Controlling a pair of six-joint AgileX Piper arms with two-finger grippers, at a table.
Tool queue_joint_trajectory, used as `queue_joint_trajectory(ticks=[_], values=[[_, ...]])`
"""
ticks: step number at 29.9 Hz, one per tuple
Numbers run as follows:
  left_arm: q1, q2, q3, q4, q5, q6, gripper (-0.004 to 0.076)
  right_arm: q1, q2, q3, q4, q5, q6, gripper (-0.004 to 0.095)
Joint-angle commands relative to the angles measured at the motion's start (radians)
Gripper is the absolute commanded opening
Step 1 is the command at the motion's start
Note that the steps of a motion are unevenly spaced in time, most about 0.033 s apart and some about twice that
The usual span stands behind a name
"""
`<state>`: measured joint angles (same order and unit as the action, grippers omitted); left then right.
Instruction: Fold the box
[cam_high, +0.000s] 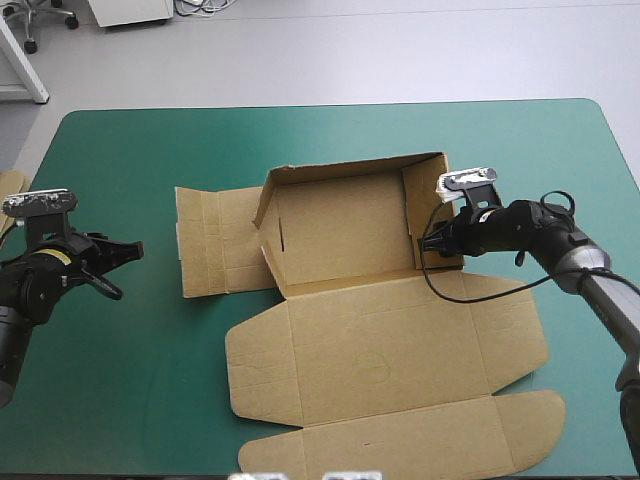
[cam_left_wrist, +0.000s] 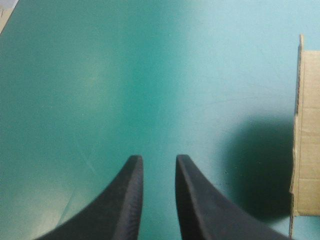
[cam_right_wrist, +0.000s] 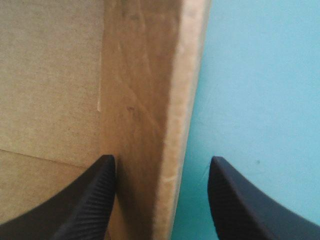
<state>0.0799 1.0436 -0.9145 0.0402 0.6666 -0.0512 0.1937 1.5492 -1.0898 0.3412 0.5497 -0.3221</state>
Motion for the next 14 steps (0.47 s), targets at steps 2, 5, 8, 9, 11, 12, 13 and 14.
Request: queue_joint_trajectory(ticks=[2,5,8,9,11,12,13,14], values=[[0.000,-0.018,-0.026,-0.005,-0.065,0.007,0.0167,0.001,-0.031,-0.021,0.018,-0.051,-0.014,0.0314],[0.000,-0.018,-0.026,-0.003,-0.069,0.007,0.0167,0.001,-0.035,-0.021,0.018,-0.051,-0.024,0.0081],[0.000,-0.018,-0.026,-0.003,-0.071,0.007,0.0167,0.001,-0.051,-0.025,0.018,-0.042,-0.028,-0.0019],[0.000,-0.018,-0.026,-0.001,-0.071,0.007,0.0167,0.001,-0.061,-0.031,0.018,-0.031,-0.028,-0.0019],[0.000,-0.018,-0.026,-0.001,-0.072,0.007,0.0167,0.001,-0.081,-0.039,0.018,-0.009,-0.020,-0.0019],[0.000,-0.018,-0.026,-0.001,-0.072,0.007,0.0167,0.001,-0.095,-0.053,0.018,0.017,0.016,-0.0019],[0.000,-0.018,-0.026,-0.001,-0.073,0.007,0.0167,0.001,-0.104,-0.062,0.016,0.040,0.038,-0.0018],[0.000,-0.018,-0.026,-0.001,-0.075,0.007,0.0167,0.001,-0.112,-0.081,0.000,0.078,0.073,-0.0018]])
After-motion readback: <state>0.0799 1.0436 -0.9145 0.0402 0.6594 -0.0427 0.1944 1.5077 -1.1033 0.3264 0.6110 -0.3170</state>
